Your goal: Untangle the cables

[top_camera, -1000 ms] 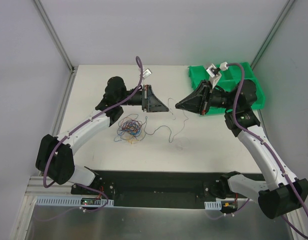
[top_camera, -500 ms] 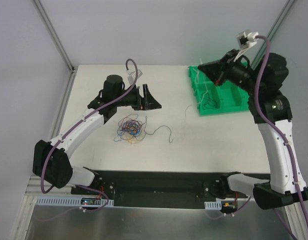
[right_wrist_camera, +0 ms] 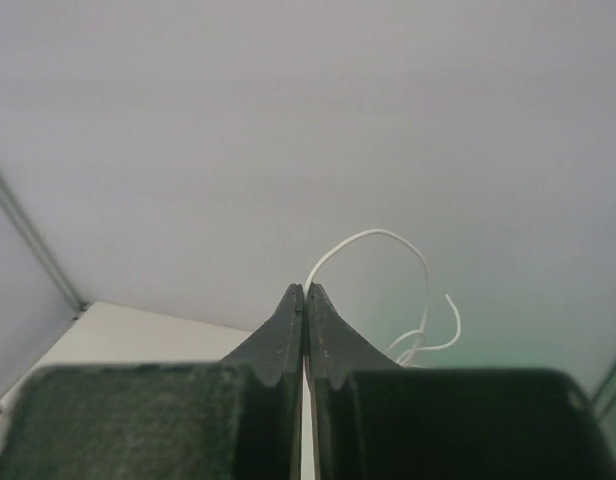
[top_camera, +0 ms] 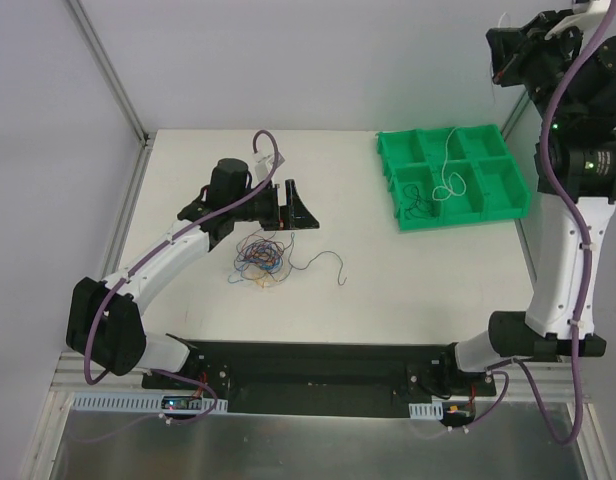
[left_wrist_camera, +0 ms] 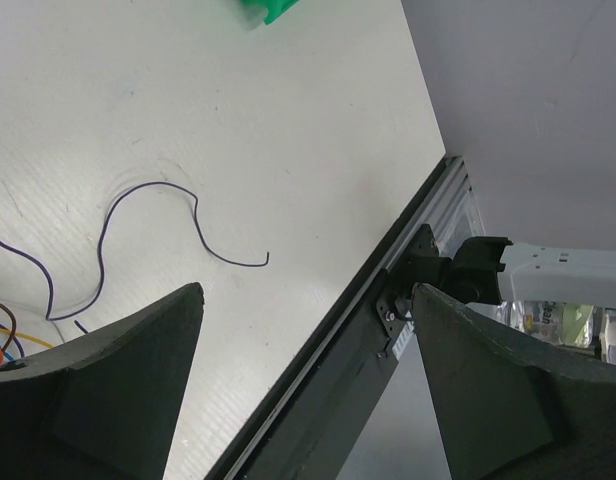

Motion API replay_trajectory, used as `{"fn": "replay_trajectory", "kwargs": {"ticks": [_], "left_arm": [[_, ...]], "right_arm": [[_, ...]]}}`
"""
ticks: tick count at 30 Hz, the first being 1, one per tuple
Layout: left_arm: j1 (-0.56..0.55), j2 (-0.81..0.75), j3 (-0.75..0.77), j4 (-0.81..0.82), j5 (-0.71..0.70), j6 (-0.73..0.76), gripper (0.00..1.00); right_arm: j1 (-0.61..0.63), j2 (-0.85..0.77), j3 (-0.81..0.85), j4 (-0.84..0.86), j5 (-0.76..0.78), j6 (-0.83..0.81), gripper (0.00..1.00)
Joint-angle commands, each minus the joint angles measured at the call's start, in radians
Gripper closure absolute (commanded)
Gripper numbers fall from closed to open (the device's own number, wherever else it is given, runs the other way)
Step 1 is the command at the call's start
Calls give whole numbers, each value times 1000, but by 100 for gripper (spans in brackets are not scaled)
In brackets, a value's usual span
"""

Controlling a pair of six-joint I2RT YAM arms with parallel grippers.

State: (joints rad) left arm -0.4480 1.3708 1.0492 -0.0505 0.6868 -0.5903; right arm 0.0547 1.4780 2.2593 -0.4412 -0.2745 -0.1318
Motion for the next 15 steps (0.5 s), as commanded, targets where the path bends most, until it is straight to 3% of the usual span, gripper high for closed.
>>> {"fn": "replay_trajectory", "kwargs": {"ticks": [1,9,15], "left_arm": [[-1,-19,5,15,16,30,15],[-1,-22,8,12,37,35,15],[-1,-29,8,9,26,37,15]], "right_arm": [[-73,56,-97,158,49,-64,100],[-213,203,-159,251,25,-42,100],[-246,234,-313,329,-22,15,100]]}}
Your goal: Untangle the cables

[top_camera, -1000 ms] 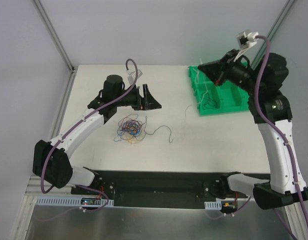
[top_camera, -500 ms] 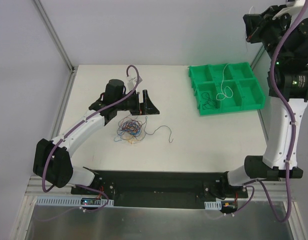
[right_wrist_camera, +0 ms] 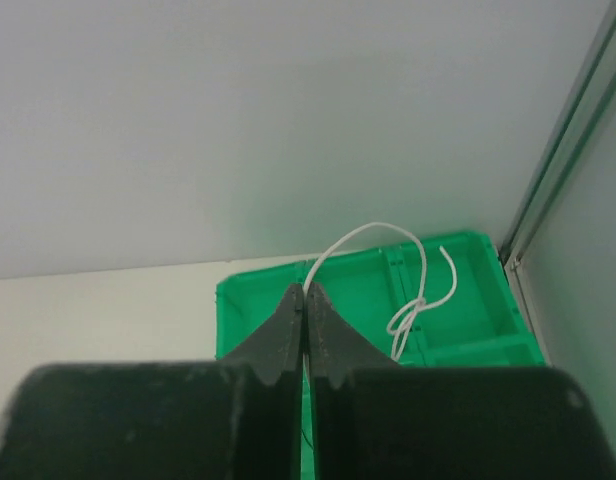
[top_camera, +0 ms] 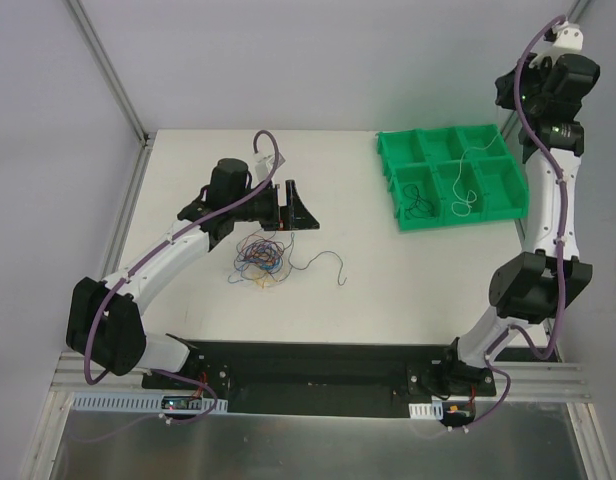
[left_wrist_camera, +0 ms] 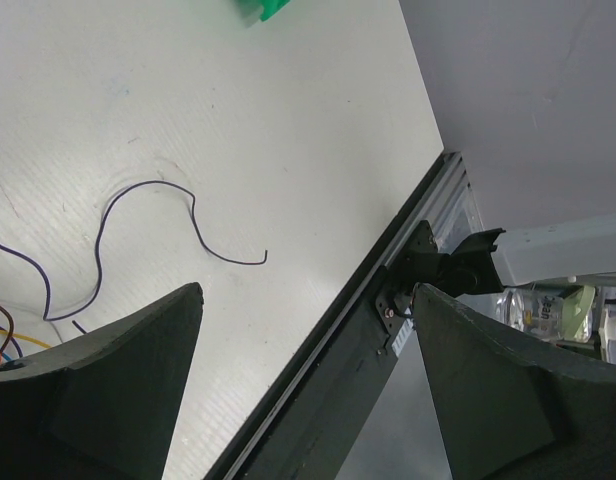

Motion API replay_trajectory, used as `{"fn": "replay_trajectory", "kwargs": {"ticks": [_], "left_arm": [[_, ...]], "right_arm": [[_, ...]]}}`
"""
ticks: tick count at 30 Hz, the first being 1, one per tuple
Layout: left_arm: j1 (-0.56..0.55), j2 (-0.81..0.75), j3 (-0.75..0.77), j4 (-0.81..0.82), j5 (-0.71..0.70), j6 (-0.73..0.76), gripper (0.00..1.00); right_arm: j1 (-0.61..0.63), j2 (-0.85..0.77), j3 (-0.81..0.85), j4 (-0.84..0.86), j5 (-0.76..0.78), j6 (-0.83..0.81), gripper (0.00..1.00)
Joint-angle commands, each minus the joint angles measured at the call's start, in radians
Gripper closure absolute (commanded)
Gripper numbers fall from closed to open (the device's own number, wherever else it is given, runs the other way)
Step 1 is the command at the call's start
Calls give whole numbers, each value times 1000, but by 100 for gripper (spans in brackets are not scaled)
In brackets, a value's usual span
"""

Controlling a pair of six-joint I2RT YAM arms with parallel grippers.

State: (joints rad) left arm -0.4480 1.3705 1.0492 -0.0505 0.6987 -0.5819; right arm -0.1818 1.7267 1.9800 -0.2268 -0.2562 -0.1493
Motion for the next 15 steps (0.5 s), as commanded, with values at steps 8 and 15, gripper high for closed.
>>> {"fn": "replay_trajectory", "kwargs": {"ticks": [8,15], "left_arm": [[0,-47,5,-9,-8,33,15],[8,-60,17,-43,-4,31,15]], "right_arm": [[-10,-18,-189,127,-34,56,100],[-10,-23,-423,210,-32,63,100]]}}
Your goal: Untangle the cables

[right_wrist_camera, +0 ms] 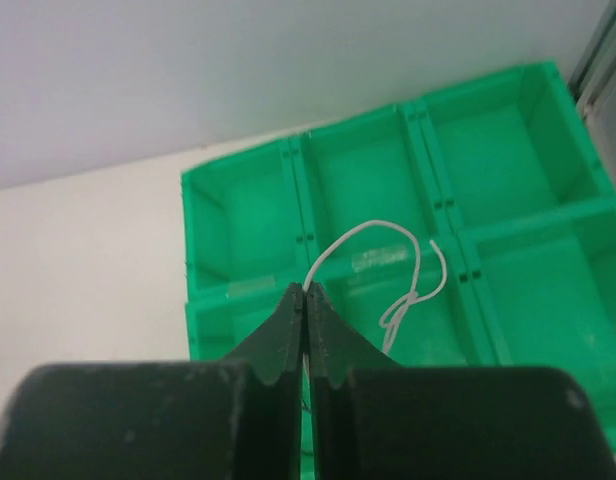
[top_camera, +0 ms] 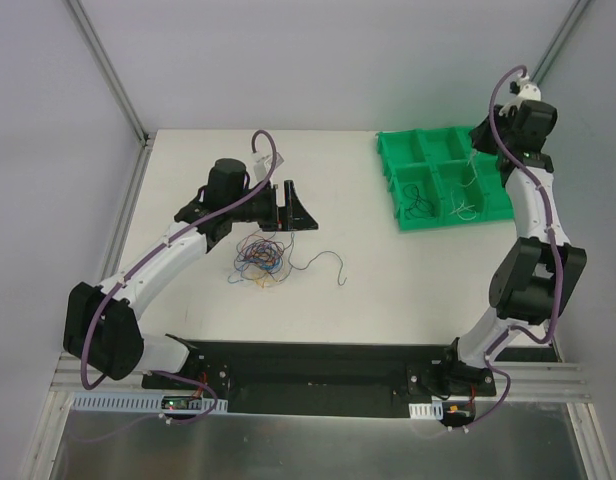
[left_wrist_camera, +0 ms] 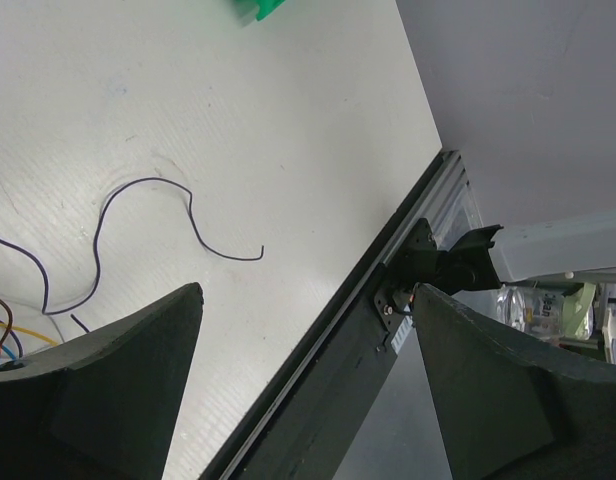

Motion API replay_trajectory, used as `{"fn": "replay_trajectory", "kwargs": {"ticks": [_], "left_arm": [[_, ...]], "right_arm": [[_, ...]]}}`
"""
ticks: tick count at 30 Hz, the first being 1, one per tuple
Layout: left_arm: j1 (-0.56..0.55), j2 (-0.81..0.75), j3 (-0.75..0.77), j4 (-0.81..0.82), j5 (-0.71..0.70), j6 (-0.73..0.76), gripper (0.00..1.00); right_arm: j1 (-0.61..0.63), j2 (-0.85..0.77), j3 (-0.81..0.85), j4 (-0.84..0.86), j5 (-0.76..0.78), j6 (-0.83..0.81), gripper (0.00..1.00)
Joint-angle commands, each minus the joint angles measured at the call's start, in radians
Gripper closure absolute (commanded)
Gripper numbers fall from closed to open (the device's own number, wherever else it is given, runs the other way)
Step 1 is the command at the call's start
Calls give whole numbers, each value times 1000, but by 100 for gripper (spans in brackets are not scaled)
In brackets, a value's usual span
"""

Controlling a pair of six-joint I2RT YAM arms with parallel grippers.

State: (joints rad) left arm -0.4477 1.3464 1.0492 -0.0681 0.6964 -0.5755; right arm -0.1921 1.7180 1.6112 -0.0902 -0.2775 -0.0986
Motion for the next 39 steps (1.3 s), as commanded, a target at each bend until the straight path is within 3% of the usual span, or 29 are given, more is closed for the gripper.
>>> {"fn": "replay_trajectory", "kwargs": {"ticks": [1,5,11,18,25,30,39], "left_arm": [[7,-39,20,-30,8,28,15],[9,-40,26,-38,-8,11,15],[9,-44,17,-38,-40,20,15],[14,-52,-44,-45,-81,20,15],[40,-47,-83,-78,-146,9,15],[92,-87,-95,-140,-211,25,13],[158,-130,-141,-226,-350,57,9]], "right_arm": [[0,1,-59,69,0,14,100],[-1,37,-20,-71,29,-7,100],[-3,64,-122,-101,89,-1,100],[-3,253,70,-336,130,-33,99],[2,347,295,-549,164,-69,51],[40,258,310,-628,312,-81,28],[133,95,245,-674,494,-128,23]]}}
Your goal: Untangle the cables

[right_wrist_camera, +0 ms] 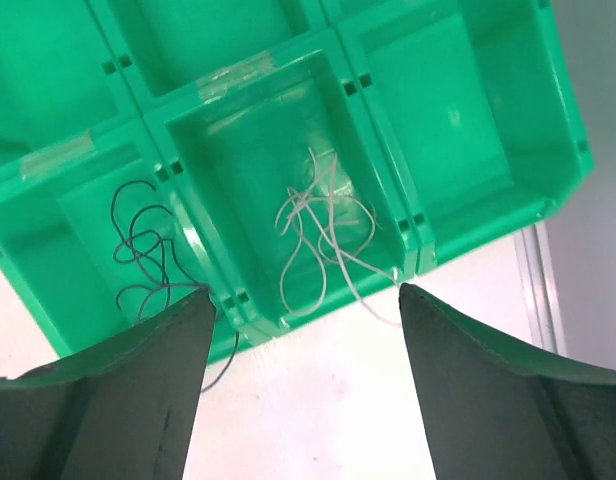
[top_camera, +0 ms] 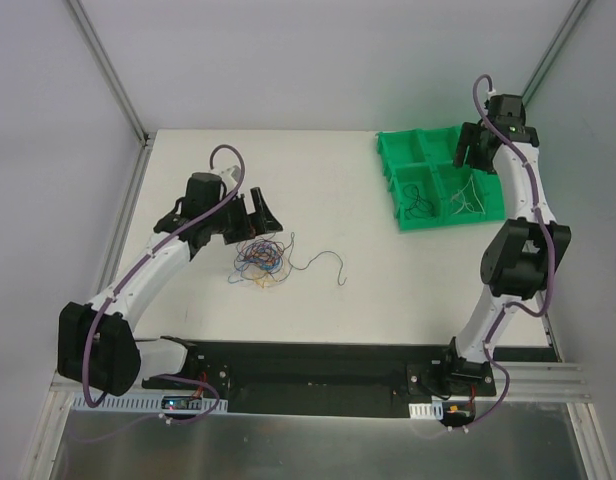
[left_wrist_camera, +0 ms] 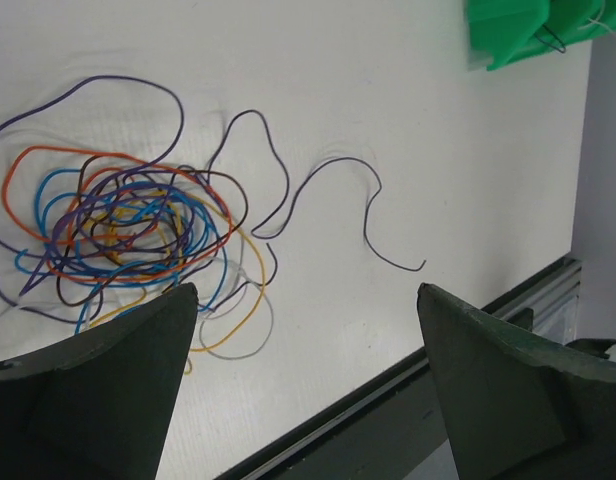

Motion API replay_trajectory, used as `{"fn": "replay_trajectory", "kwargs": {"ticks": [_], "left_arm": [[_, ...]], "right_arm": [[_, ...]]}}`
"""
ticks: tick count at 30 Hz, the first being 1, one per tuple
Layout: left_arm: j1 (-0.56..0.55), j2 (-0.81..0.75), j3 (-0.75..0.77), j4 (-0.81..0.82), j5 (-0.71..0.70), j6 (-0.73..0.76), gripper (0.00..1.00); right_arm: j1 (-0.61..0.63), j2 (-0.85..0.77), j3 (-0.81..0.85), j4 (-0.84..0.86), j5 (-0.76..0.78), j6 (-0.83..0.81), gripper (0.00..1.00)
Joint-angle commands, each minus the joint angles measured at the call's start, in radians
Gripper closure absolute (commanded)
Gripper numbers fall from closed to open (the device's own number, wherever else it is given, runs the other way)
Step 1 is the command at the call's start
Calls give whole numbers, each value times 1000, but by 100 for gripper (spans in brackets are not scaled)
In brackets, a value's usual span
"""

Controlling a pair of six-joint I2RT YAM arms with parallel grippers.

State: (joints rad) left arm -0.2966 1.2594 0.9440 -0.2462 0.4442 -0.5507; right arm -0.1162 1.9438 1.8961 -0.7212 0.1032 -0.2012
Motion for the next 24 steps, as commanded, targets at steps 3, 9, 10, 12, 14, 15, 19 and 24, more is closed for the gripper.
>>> {"fn": "replay_trajectory", "kwargs": {"ticks": [3,9,10,12,14,15,19,24], "left_arm": [[17,-15,-31,-80,-84,28,13],[24,0,-57,-119,-98,47,16],[24,24,-56,-119,-91,54,19],[24,87,-31,-120,-59,70,30],[24,135,-17,-127,-26,60,36],[22,143,-19,-120,-28,46,38],[19,198,-10,-64,-27,5,36],[4,276,35,-54,-16,-26,31]], "right_arm": [[195,-207,-132,14,20,-4,23],[536,-306,-426,290,-356,109,24],[579,-306,-469,363,-381,138,24],[653,-284,-558,527,-485,236,25],[699,-234,-589,638,-496,378,28],[714,-194,-595,693,-520,444,30],[760,-70,-557,804,-488,630,34],[776,4,-560,819,-471,681,38]]}}
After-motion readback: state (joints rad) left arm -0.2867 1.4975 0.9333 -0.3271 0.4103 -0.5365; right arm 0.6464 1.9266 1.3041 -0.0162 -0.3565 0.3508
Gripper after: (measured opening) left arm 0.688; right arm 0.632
